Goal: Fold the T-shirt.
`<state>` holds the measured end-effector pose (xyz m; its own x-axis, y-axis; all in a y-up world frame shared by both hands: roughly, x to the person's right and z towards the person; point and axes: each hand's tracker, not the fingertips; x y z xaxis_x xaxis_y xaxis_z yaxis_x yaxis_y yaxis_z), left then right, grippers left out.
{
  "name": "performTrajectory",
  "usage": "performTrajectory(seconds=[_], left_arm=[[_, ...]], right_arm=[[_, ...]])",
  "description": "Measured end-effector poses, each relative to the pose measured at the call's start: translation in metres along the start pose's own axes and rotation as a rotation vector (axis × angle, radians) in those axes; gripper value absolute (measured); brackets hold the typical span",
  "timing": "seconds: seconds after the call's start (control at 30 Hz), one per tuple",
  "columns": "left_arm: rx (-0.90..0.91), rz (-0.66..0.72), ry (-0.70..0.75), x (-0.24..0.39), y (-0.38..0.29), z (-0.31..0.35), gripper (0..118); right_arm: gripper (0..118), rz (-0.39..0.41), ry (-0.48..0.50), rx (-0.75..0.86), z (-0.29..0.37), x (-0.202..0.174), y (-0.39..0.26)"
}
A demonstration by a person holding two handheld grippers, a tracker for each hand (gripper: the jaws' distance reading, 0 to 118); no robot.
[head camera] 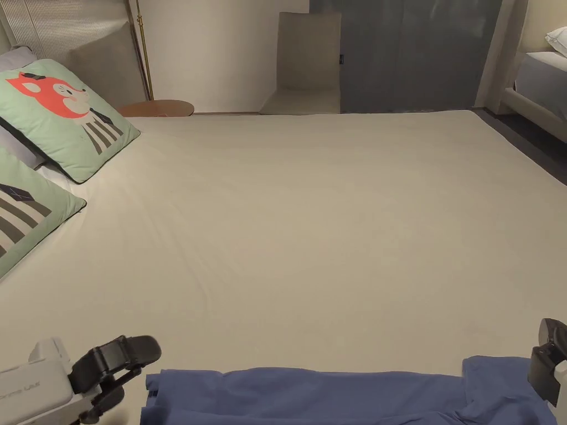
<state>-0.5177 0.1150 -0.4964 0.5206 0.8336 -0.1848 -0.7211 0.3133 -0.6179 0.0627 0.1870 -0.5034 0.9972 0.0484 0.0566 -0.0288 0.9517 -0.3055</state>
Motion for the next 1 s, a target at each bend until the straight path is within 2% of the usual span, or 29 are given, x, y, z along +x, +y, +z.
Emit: performTrajectory(seconds=[0.1,0.23,0.3,0.33,0.4,0.43,0.47,0.5,0.57,0.63,0.7,0.8,1.0], left_arm=[[-0.052,0.103,-0.070,-0.009,-0.011,-0.002,110],[-0.093,0.104,-0.003,-0.023,-0.018,-0.024,106],[-0.113,0.095,-0.052,-0.018,-0.025,-0.032,100],[-0.129,0.095,-0.089,-0.017,-0.025,-0.034,92],[-0.160,0.108,-0.092,-0.012,-0.031,-0.045,68],[-0.182,0.098,-0.076,-0.009,-0.037,-0.053,50],[-0.193,0.077,-0.040,-0.014,-0.036,-0.062,50],[-0.191,0.055,-0.006,-0.013,-0.040,-0.066,45],[-0.173,0.058,0.023,-0.012,-0.044,-0.066,13],[-0.173,0.109,-0.015,-0.030,-0.032,-0.062,10],[-0.164,0.093,-0.007,-0.025,-0.032,-0.052,9],[-0.127,0.046,0.025,-0.034,-0.017,-0.028,8],[0.056,0.087,0.150,-0.044,0.010,0.036,8]], right_arm=[[0,0.003,-0.008,-0.016,0.003,-0.004,0.000],[0,0.022,-0.008,-0.027,0.008,-0.016,0.002],[0,0.037,0.001,-0.028,0.010,-0.022,0.005],[0,0.040,0.007,-0.028,0.011,-0.025,0.006],[0,0.045,0.015,-0.024,0.010,-0.025,0.008],[0,0.047,0.022,-0.021,0.010,-0.028,0.009],[0,0.048,0.025,-0.017,0.010,-0.030,0.010],[0,0.050,0.034,-0.013,0.014,-0.035,0.016],[0,0.048,0.044,-0.011,0.016,-0.039,0.019],[0,0.051,0.046,-0.007,0.016,-0.037,0.019],[0,0.055,0.047,-0.004,0.016,-0.034,0.020],[1,0.049,0.048,-0.004,0.016,-0.035,0.021],[0,0.032,0.059,-0.015,0.014,-0.034,0.017]])
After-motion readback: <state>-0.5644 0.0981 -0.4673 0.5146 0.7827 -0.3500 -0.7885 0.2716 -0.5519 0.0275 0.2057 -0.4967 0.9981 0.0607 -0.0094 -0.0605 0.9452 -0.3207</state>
